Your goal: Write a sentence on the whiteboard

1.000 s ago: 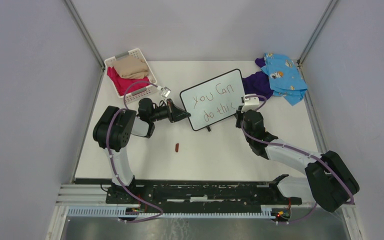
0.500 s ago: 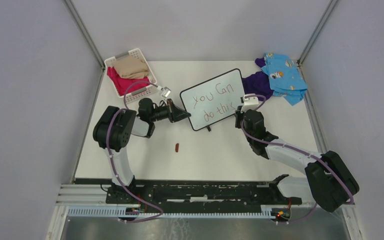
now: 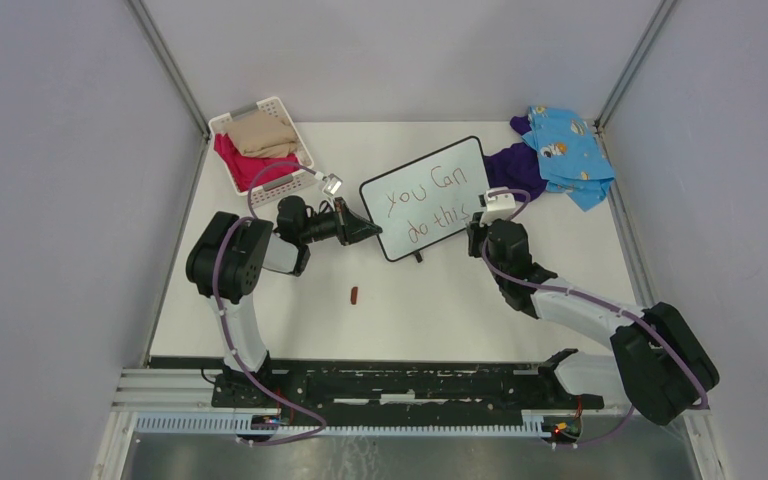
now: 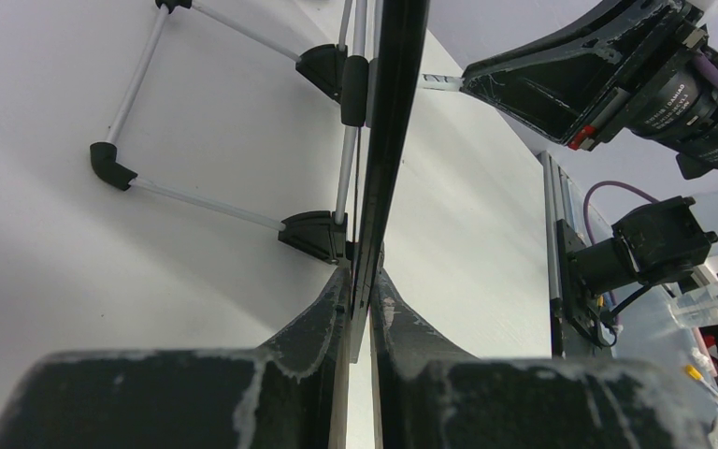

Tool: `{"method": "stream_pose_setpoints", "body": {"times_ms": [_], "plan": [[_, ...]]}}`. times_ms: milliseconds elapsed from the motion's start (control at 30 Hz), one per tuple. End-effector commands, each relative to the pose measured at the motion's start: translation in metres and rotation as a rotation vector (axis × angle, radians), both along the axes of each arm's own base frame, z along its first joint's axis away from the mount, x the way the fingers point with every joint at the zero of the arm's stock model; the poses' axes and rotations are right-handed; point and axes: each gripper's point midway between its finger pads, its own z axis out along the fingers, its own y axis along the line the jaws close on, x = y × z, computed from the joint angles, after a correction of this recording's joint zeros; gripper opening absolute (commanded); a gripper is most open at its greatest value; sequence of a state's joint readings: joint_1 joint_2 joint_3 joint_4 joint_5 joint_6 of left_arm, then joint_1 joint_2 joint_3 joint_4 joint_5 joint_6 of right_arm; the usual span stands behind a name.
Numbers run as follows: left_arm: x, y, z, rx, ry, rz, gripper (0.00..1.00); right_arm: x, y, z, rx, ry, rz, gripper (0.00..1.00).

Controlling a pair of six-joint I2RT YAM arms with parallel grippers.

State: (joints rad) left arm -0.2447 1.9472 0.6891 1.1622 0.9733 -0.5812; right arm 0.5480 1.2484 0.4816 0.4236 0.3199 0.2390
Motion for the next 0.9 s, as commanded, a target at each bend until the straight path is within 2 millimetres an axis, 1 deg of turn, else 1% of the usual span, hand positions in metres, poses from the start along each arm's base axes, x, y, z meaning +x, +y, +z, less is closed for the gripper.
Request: {"method": "stream_pose_setpoints", "body": {"times_ms": [0,233,333,500,600,667,800,867], "plan": [[-0.004,0.003,-0.026,0.057,0.087,0.023,0.12,0.001,0.011,0.018,0.054,-0.047,0.044,0.00],[-0.003,0.002,-0.027,0.062,0.095,0.021,0.12,-0.003,0.012,0.023,0.079,-0.046,0.054,0.00],[-0.003,0.002,-0.027,0.062,0.093,0.021,0.12,-0.006,0.012,0.034,0.101,-0.065,0.056,0.00],[-0.003,0.002,-0.026,0.061,0.091,0.020,0.12,-0.010,0.007,0.062,0.117,-0.118,0.051,0.00],[-0.003,0.002,-0.025,0.061,0.089,0.022,0.12,-0.014,-0.005,0.075,0.126,-0.158,0.009,0.00],[-0.002,0.002,-0.025,0.061,0.088,0.022,0.12,-0.018,-0.016,0.079,0.132,-0.181,-0.040,0.00],[-0.003,0.002,-0.026,0.061,0.090,0.022,0.12,-0.025,-0.046,0.079,0.153,-0.234,-0.178,0.00],[-0.003,0.002,-0.026,0.062,0.092,0.022,0.12,-0.028,-0.060,0.073,0.164,-0.244,-0.247,0.00]]}}
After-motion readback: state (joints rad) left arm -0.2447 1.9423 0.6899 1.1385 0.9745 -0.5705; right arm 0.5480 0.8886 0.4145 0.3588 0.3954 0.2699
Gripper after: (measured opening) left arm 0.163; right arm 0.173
